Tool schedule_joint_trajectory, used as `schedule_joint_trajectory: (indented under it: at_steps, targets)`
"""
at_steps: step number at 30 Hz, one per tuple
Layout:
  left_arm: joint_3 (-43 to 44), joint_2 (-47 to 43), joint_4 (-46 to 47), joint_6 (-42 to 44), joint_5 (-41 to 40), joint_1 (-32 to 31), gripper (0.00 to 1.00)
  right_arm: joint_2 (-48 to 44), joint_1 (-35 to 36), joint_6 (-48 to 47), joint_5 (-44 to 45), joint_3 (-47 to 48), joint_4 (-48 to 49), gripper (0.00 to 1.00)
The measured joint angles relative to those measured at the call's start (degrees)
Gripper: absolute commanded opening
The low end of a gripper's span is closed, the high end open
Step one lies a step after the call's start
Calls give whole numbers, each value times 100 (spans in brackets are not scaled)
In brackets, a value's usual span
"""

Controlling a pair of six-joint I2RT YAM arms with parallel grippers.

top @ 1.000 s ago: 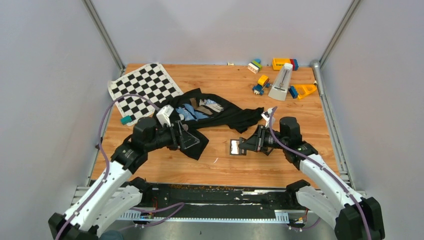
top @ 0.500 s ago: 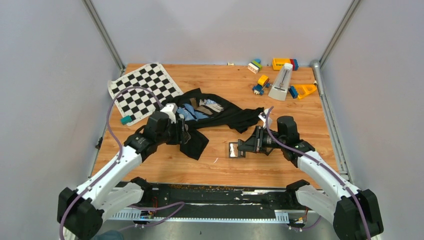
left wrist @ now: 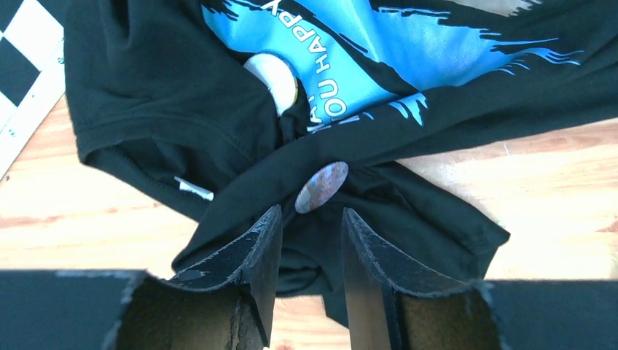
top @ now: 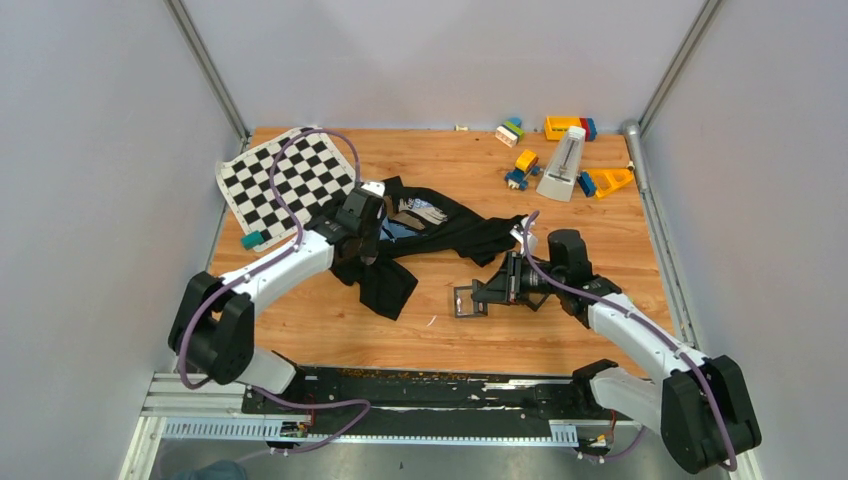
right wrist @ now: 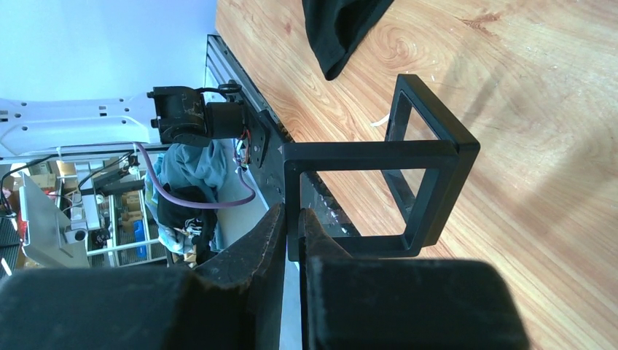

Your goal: Remove the brooch from the garment

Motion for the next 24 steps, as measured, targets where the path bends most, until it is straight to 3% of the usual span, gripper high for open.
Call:
schedule_joint_trajectory:
  at_steps: [7,16,21,24]
  targets:
    - [153,684,203,256,533,400,48,179,0,0,-109,0,155,0]
    - [238,1115,291,402,1204,739,38,264,0,0,-144,4,197,0]
    - [299,1196,280,389,1469,776,20,354,0,0,-146,20,199,0]
    - [302,1198,243,372,1600,789,1,382,0,0,-146,20,240,0]
